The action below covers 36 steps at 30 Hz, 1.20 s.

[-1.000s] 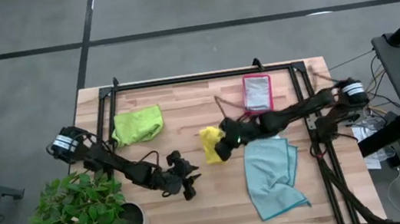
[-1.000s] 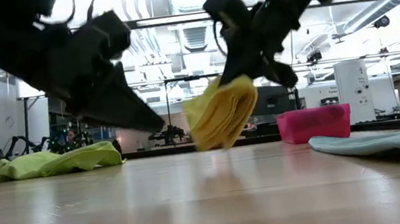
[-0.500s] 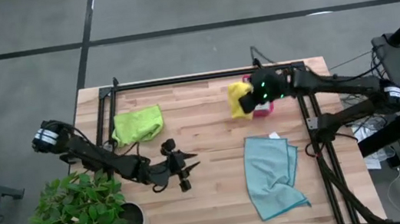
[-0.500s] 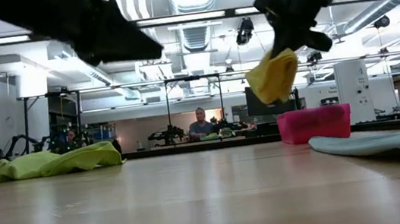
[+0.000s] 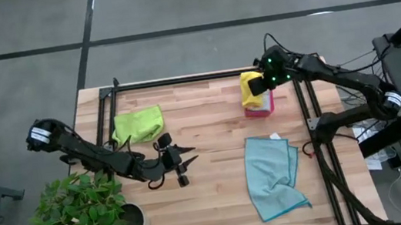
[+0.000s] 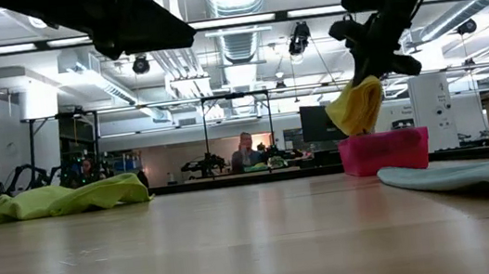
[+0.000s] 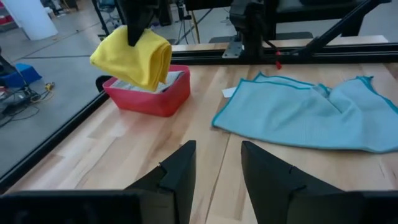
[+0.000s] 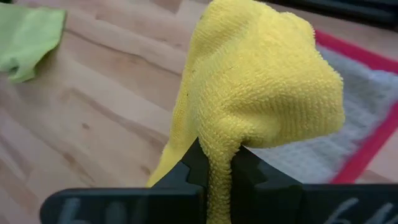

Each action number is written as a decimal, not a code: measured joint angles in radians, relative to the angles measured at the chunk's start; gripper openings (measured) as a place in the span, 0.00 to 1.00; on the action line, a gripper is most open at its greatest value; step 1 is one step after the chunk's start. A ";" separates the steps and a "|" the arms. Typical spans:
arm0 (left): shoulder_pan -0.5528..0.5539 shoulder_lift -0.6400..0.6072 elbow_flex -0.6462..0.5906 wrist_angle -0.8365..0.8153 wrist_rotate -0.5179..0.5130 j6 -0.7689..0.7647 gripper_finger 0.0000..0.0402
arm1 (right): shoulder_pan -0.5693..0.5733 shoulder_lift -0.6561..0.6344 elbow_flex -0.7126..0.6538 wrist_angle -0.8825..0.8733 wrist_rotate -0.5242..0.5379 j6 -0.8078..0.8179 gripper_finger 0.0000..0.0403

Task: Fold microfiber towels
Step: Put the folded yellow microfiber towel into the red bin

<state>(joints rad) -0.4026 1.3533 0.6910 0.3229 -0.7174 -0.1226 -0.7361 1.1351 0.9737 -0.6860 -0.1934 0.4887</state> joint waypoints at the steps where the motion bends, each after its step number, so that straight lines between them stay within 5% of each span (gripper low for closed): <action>1: 0.001 0.000 -0.001 0.001 0.000 0.000 0.28 | -0.014 0.006 0.000 0.001 -0.002 -0.011 0.04; 10: 0.017 0.000 -0.009 0.001 0.000 0.000 0.28 | -0.106 0.094 -0.019 0.021 -0.076 -0.082 0.04; 24: 0.024 0.000 -0.010 0.001 0.000 0.000 0.28 | -0.122 0.226 -0.033 0.032 -0.013 -0.138 0.06; 36: 0.024 0.000 -0.011 0.000 0.000 0.000 0.28 | -0.122 0.209 -0.033 0.027 -0.007 -0.191 0.07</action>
<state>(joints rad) -0.3786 1.3537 0.6804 0.3233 -0.7174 -0.1226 -0.8581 1.3438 0.9409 -0.6586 -0.2005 0.2981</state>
